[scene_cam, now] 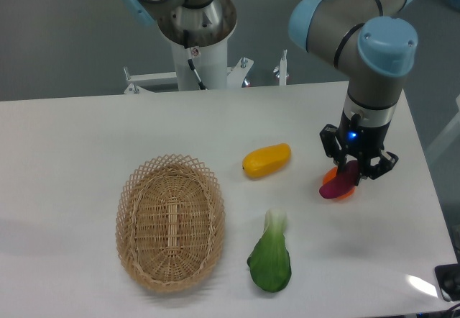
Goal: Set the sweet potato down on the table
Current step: 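Lift the purple sweet potato with the gripper away from the orange, then carry the sweet potato toward the bok choy and lower it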
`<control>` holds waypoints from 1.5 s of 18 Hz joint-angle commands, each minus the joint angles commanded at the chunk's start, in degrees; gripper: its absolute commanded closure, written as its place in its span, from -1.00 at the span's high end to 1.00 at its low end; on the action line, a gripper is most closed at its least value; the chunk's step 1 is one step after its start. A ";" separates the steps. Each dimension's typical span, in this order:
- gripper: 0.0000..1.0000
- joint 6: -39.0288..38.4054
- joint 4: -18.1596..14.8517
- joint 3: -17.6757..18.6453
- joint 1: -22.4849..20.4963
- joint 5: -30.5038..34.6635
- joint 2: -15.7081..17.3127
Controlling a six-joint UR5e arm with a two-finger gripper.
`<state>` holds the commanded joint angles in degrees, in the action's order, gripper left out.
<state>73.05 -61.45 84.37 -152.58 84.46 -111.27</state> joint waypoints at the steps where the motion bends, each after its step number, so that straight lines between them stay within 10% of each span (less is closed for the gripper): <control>1: -0.49 -1.49 1.58 0.53 0.79 0.00 -0.26; 10: -0.50 -4.85 10.90 0.18 1.50 0.26 -7.73; 27: -0.49 -4.94 16.01 4.22 3.61 4.31 -13.54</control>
<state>68.12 -45.44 88.59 -148.98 88.77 -124.80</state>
